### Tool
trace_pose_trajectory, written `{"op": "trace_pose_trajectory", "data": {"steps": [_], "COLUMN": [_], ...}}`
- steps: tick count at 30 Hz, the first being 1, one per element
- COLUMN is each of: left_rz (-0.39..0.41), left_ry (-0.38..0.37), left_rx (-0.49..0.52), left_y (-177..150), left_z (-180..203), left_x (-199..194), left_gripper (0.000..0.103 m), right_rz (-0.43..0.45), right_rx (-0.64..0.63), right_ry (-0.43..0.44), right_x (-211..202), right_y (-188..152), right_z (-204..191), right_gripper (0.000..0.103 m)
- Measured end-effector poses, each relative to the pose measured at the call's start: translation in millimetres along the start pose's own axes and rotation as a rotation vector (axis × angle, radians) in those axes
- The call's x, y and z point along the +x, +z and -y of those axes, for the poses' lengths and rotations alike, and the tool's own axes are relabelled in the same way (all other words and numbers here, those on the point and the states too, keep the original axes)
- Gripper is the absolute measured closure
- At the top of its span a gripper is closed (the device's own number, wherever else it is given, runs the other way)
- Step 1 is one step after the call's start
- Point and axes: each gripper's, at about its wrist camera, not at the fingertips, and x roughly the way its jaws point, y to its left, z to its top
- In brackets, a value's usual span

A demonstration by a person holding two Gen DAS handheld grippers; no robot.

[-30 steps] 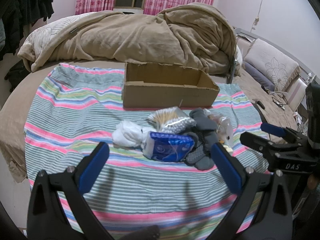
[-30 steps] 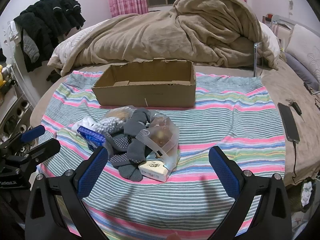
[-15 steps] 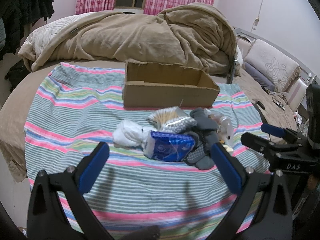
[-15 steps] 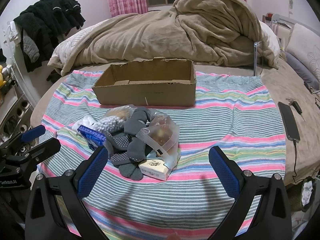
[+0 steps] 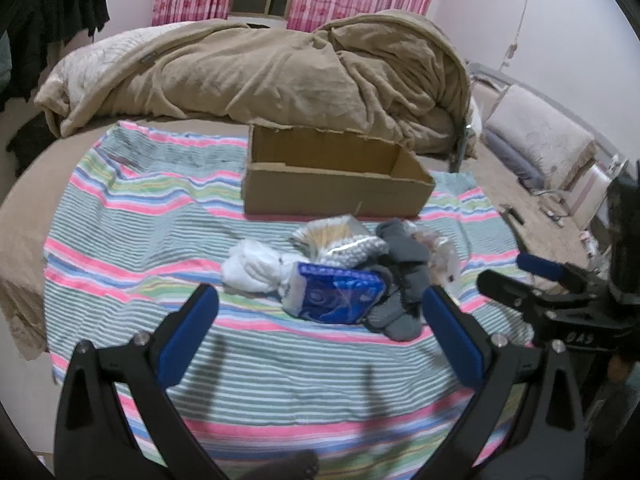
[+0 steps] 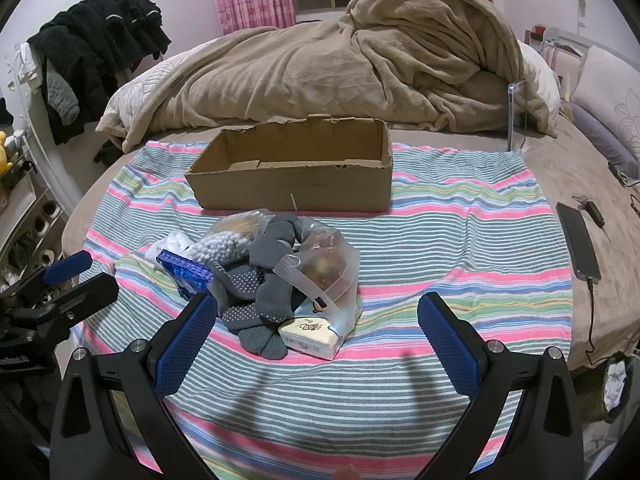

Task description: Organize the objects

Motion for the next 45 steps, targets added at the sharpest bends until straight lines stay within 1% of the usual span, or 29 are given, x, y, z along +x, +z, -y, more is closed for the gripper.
{"op": "trace_pose_trajectory", "data": {"steps": [4,14,24,34,40,45], "left_rz": [0.006,0.002,-0.003,-0.054,-0.094,-0.126], "left_ry": [-0.003,0.023,0.002,-0.024,-0.008,0.007], "left_rx": [-0.006,0.012,0.031,0.038,0.050,0.065], "left_y": [0.6,-0.4,-0.6,-0.4,0.1,-2.7], "left_z": [-1.2,0.4,6.7,10.3,12.9,14.8], "left_x": [-1.4,-0.6,3.8,33.4,60.5,82.1], "left_gripper": [0.000,0.000,0.001,0.000,0.001,0.001], "right_rz": [0.000,0.005,0.002,-0.008,-0.025,-0.046], "right_rx": [0.001,-0.019,-0.022,-0.029,-0.039,-0.029], "right_ry": [0.001,0.003,0.002,-0.031,-0.046,-0.030], "right_x": [0.0,-1.7,0.2,12.6,28.2,43.9], "right_y": [0.1,-1.0,0.1,9.0,15.2,15.7], "right_z": [0.0,-4.0,-4.1,5.2,15.2,22.4], "right_gripper": [0.000,0.000,0.000,0.000,0.001,0.002]}}
